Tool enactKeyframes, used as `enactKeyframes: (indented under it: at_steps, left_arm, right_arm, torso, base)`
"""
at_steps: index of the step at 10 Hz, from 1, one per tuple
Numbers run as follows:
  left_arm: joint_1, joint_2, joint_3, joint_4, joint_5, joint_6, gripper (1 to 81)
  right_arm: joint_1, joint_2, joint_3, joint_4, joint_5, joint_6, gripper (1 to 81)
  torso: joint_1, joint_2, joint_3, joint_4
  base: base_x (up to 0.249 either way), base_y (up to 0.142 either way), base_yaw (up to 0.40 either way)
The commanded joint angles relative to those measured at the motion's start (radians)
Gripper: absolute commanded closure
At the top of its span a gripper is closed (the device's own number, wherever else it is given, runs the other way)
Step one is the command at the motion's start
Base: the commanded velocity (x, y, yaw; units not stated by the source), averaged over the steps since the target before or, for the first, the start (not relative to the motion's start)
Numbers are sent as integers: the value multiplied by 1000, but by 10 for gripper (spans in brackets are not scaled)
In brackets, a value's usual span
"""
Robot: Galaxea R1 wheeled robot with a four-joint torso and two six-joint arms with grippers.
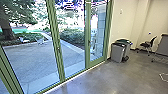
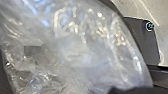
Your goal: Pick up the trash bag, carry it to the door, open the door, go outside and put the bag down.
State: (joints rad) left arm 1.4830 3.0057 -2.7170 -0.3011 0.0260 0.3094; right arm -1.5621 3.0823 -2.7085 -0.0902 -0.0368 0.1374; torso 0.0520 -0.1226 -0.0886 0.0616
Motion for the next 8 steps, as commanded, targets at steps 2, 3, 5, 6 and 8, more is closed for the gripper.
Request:
enactKeyframes:
  at_steps: [2, 3, 5, 6, 8]
  left_arm:
    - [-51, -5, 2, 5, 58, 4, 811]
    - [-52, -4, 2, 5, 58, 4, 811]
    - [-51, -4, 2, 5, 58, 4, 811]
    - [-51, -4, 2, 5, 58, 4, 811]
    - [-51, -4, 2, 5, 58, 4, 811]
  right_arm:
    - [36, 25, 15, -9, -69, -18, 10]
    - [38, 25, 15, -9, -69, -18, 10]
    - [38, 25, 15, -9, -69, -18, 10]
    - [38, 25, 15, -11, -69, -18, 10]
    - [39, 26, 15, -11, -69, -18, 10]
  torso:
    - [0, 0, 0, 0]
    - [0, 0, 0, 0]
    - [0, 0, 0, 0]
    - [0, 0, 0, 0]
    - [0, 0, 0, 0]
  base:
    - [169, -74, 0]
    - [169, -75, 0]
    - [169, -80, 0]
    - [170, -80, 0]
    - [169, -80, 0]
